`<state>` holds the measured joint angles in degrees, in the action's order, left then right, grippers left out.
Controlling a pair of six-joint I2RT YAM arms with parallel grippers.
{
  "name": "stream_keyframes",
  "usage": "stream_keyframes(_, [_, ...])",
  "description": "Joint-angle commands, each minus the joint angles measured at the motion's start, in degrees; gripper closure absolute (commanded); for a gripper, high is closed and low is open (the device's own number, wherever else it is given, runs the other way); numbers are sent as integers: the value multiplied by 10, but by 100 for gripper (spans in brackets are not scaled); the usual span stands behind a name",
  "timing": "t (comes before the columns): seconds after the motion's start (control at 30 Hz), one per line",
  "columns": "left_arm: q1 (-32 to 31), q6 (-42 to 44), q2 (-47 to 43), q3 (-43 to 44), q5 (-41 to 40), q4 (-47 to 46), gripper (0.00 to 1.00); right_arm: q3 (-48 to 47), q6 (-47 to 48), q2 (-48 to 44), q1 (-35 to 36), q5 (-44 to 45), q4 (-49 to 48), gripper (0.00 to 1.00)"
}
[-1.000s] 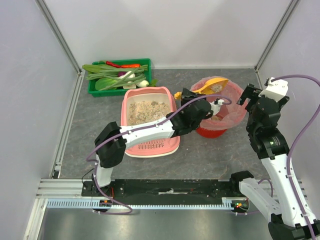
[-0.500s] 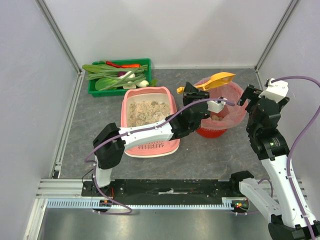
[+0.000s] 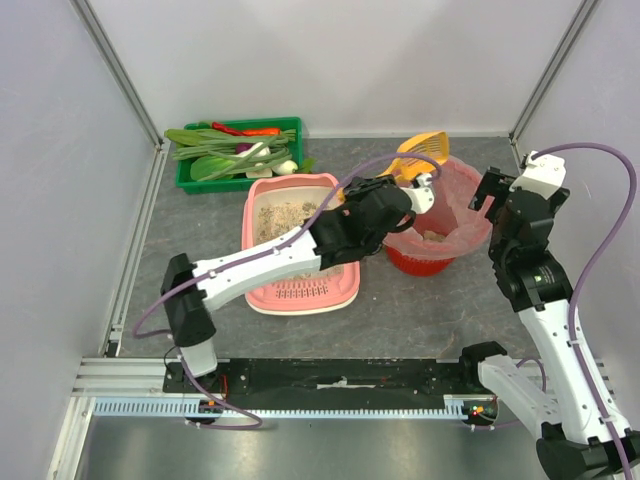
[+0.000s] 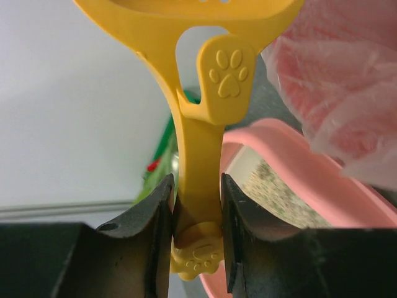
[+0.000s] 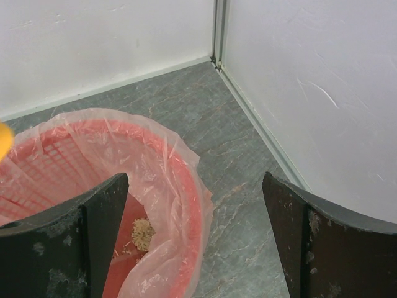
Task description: Clean the litter box
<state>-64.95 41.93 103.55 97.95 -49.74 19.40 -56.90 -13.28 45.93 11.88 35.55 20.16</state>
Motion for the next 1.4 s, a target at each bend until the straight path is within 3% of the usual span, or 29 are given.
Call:
stream_keyframes(0.0, [12,-267,-73,9,63,200,98,-29,1,13,0,-25,-3,2])
stream_keyframes(0.17, [61,-452,-146,-63,157,324,98,-46,-16,31,0,-49,18,2])
stream_keyframes(0.43, [137,-576,-285,-198,340,411,98,-75,-33,73,0,-67,16,3])
stream_keyframes(0.63, [189,-682,-288,-92,441,487,98,-111,-18,118,-1,-81,15,3])
stream_keyframes(0.83, [190,-751,-316,-197,533,495,98,-117,-37,151,0,-90,-6,4])
stream_keyframes(0.97, [193,-775,-338,-212,565,520,98,-117,-44,162,0,-98,-35,4])
stream_keyframes(1.13, [221,-748,-293,-191,614,585,98,-123,-41,177,0,-101,-36,4])
stream_keyframes(1.37, [320,-707,-228,-133,719,609,98,-95,-58,157,0,-74,-36,4])
